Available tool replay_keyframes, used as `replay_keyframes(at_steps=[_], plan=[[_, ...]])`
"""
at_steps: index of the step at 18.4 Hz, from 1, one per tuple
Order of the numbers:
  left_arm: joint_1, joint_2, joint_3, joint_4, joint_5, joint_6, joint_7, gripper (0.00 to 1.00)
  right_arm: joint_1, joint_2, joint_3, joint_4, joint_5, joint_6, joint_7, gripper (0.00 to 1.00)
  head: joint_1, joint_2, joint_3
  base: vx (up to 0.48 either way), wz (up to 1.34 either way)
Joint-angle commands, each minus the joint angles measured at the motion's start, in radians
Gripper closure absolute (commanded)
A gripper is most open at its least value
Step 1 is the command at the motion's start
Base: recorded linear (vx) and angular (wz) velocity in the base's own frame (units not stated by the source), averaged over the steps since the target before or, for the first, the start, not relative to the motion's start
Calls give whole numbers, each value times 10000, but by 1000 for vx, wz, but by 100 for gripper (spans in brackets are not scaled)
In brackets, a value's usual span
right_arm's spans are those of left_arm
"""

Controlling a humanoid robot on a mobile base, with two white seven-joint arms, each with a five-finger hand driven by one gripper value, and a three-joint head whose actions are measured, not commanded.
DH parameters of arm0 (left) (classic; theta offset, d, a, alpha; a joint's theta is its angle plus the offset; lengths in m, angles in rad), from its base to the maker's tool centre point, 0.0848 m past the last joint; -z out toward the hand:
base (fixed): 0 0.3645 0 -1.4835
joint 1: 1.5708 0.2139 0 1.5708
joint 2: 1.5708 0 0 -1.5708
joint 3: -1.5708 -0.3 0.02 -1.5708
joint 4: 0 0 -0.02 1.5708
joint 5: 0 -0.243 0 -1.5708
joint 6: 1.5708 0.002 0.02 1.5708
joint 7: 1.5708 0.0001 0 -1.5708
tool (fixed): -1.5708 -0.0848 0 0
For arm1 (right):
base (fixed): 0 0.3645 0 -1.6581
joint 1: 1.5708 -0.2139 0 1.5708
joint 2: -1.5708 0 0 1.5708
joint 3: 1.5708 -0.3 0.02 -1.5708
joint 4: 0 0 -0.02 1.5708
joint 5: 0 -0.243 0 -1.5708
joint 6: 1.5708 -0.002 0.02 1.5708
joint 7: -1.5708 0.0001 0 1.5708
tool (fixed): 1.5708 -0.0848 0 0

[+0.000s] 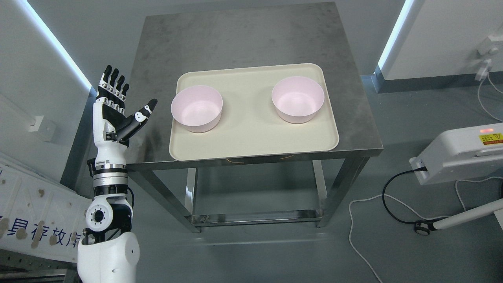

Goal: Stack pink IKEA bowls on left shelf middle
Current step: 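Reach the left hand toward the pink bowl nearer the robot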

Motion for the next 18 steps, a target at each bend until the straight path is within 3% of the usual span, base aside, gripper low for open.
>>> replay_keyframes(at_steps=[1, 4, 6, 9, 11, 18], plan=[[5, 296, -12, 7, 2, 70, 4, 0, -1, -174, -46, -175, -16, 6, 8, 0, 0, 0, 0, 0, 0], [-315, 1105, -72, 144, 2, 70, -194, 0, -1, -174, -46, -175, -16, 6, 8, 0, 0, 0, 0, 0, 0], [-760, 1751, -226, 649, 17, 70, -1294, 0, -1, -174, -46, -175, -16, 6, 8, 0, 0, 0, 0, 0, 0], [-1313, 2104, -303, 1171, -28, 161, -3135, 0, -1, -174, -46, -175, -16, 6, 8, 0, 0, 0, 0, 0, 0], [-1803, 2732, -623, 1416, -44, 726, -3981, 0, -1, -174, -46, -175, -16, 6, 8, 0, 0, 0, 0, 0, 0], [-3599, 3027, -2156, 1817, -1545, 2414, -4199, 0, -1, -174, -46, -175, -16, 6, 8, 0, 0, 0, 0, 0, 0]])
